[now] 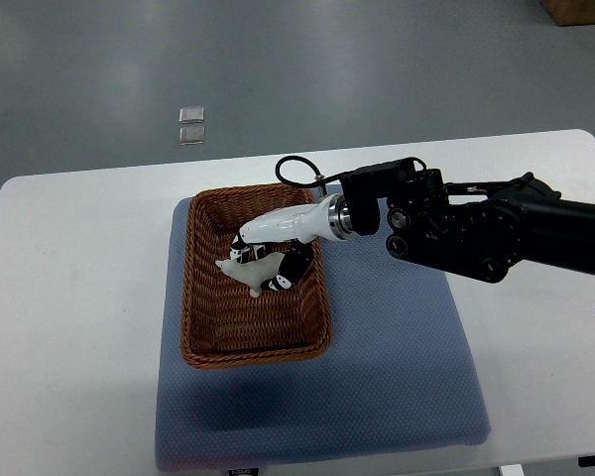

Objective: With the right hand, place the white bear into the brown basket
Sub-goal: 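Carry the polar bear over the wicker basket and lower it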

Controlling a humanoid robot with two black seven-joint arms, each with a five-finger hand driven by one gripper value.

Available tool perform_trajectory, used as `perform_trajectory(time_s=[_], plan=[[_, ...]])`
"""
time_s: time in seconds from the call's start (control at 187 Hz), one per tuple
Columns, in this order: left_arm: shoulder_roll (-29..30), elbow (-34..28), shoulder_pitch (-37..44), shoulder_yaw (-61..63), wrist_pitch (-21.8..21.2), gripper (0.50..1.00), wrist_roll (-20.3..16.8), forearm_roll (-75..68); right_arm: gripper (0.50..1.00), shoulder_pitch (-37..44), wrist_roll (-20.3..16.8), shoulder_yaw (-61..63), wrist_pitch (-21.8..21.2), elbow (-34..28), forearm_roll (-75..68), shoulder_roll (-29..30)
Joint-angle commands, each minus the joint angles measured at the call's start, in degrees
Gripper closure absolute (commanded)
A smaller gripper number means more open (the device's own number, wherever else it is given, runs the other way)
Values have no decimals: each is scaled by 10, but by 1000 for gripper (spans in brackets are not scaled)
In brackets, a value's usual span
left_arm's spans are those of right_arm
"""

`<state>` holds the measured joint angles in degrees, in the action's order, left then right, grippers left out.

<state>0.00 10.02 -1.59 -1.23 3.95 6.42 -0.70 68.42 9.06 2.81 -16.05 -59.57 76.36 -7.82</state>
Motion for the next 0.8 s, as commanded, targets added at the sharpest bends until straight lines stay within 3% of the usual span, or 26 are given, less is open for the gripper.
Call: perform_trajectory(time_s=[0.0, 0.641, 0.695, 0.796], plan=[[0, 0, 0, 0, 0, 500, 0, 0, 940, 1, 0, 0, 0, 2, 1, 6], [0, 0, 0, 0, 0, 500, 0, 0, 932, -18, 0, -2, 1, 38, 12, 40], [0, 0, 0, 0, 0, 500, 0, 0, 906, -19, 0, -1, 4, 42, 13, 40], [0, 0, 0, 0, 0, 500, 0, 0, 810, -24, 0, -1, 6, 43, 15, 40]])
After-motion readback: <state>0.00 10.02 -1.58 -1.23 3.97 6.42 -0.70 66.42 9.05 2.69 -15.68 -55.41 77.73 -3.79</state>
